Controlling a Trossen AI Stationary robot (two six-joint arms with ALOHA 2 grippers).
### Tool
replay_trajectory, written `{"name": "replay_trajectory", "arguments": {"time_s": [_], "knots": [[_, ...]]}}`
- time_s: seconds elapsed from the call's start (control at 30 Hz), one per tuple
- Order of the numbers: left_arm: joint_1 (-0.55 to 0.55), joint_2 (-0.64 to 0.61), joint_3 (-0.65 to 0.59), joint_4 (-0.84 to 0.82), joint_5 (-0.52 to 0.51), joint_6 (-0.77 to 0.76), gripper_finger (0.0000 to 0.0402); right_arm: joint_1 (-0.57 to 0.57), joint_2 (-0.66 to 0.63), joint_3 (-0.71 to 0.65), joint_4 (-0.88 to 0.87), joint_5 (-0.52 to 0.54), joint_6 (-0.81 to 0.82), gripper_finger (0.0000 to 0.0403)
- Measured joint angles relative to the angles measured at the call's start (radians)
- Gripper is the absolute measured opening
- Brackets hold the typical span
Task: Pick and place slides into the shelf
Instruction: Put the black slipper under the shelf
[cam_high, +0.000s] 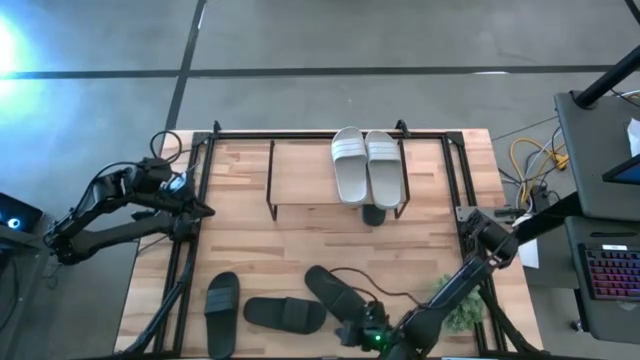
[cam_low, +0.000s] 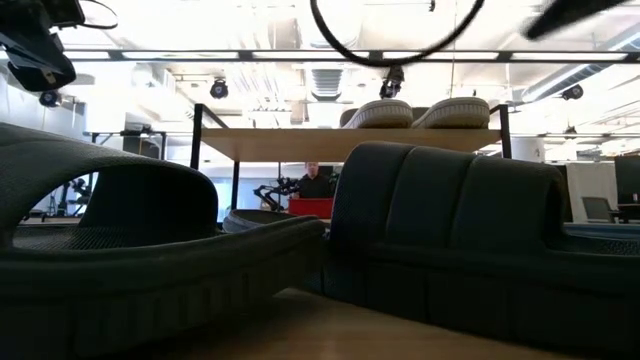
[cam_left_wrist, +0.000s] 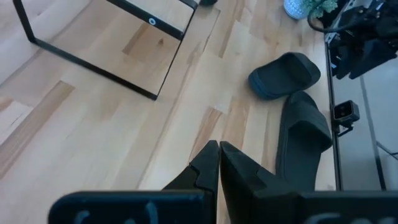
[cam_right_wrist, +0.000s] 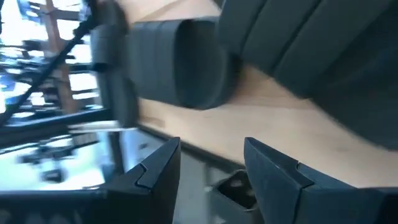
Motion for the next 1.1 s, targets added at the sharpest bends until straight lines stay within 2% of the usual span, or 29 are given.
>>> {"name": "replay_trajectory", "arguments": {"time_s": [0.23, 0.3, 0.6, 0.9, 1.1], "knots": [[0.000, -0.019, 0.000, 0.004, 0.000, 0.001, 0.0000, -0.002, 0.003, 0.121, -0.376, -0.052, -0.003, 0.0169], [0.000, -0.023, 0.000, 0.004, 0.000, 0.001, 0.0000, -0.006, 0.001, 0.129, -0.422, -0.053, -0.004, 0.0169], [0.000, -0.042, 0.006, 0.006, -0.001, -0.001, 0.0000, -0.020, 0.005, 0.073, -0.416, -0.108, -0.013, 0.0169], [0.000, -0.046, 0.006, 0.006, 0.000, -0.002, 0.0000, -0.028, 0.006, 0.043, -0.422, -0.100, -0.014, 0.0169], [0.000, -0.046, 0.005, 0.006, -0.001, -0.004, 0.0000, -0.041, 0.006, -0.013, -0.331, -0.096, -0.013, 0.0169]]}}
